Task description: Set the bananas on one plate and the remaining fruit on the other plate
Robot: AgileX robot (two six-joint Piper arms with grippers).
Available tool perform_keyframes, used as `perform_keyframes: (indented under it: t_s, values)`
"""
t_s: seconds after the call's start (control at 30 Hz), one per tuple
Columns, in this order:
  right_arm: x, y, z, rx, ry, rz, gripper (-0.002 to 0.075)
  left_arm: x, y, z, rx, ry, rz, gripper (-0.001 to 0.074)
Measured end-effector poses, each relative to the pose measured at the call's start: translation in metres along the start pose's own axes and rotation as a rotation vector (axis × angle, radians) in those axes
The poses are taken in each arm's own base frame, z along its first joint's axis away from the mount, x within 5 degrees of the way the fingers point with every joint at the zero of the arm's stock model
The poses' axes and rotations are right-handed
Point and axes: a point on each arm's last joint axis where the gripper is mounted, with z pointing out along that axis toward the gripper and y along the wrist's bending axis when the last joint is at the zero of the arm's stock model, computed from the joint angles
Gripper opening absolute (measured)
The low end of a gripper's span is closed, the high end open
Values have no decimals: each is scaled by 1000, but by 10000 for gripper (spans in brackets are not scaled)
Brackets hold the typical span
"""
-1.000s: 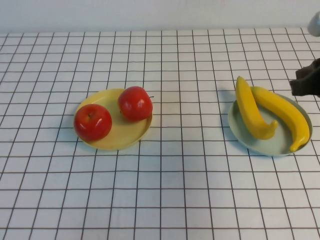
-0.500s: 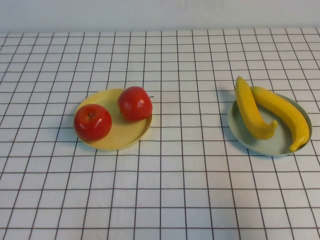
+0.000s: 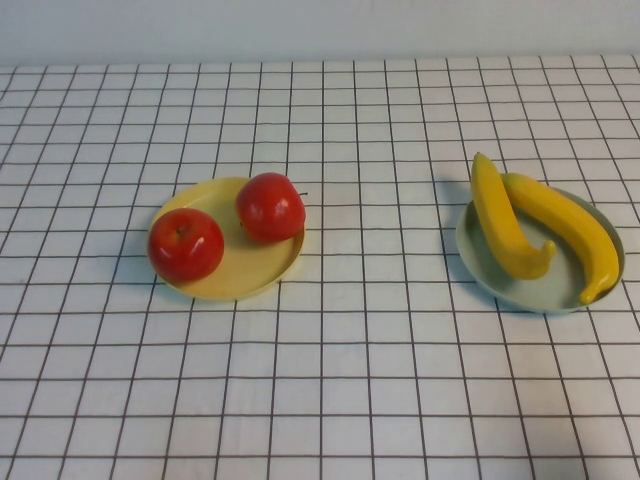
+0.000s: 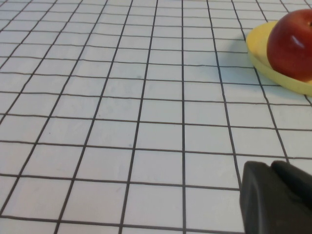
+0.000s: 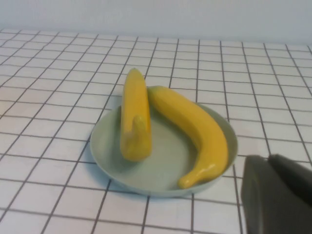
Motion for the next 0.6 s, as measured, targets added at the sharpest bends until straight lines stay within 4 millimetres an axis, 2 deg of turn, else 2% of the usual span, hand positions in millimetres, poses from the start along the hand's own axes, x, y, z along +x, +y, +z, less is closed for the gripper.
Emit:
perform_keyframes:
  t_s: [0.13, 0.27, 0.43, 0.6]
  values:
    - [17, -5, -19, 22, -74, 38, -15, 0, 0, 0, 0, 0, 0, -4]
    - [14, -9, -36, 52, -186, 80, -15, 0, 0, 0, 0, 0, 0, -4]
    - [10, -15, -54, 146, -317, 26, -15, 0, 0, 0, 0, 0, 0, -4]
    - [11, -16, -60, 207, -342, -36, -15, 0, 0, 0, 0, 0, 0, -4]
